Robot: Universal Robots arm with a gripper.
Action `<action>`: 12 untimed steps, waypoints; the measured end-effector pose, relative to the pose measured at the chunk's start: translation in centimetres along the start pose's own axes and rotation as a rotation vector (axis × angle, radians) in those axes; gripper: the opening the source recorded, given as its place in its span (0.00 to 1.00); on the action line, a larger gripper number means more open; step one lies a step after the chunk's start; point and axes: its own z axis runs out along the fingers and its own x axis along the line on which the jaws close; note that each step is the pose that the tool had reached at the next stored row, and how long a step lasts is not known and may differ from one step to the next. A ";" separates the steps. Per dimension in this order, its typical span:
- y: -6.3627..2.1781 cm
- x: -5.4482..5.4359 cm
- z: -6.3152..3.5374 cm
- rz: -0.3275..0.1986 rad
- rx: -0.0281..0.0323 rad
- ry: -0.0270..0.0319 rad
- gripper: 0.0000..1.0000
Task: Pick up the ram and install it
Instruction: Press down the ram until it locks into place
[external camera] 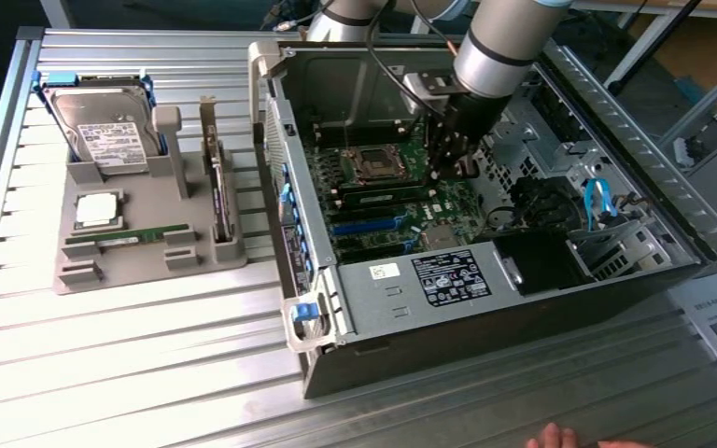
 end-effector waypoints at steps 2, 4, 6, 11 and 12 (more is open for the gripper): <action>0.00 0.0 0.05 0.000 0.0000 0.0002 0.10; 0.00 0.0 0.05 0.000 0.0000 0.0002 0.10; 0.00 0.0 0.07 0.000 0.0000 0.0001 0.10; 0.00 0.0 0.17 0.000 -0.0001 0.0002 0.10; 0.00 0.0 0.20 0.000 -0.0001 0.0003 0.10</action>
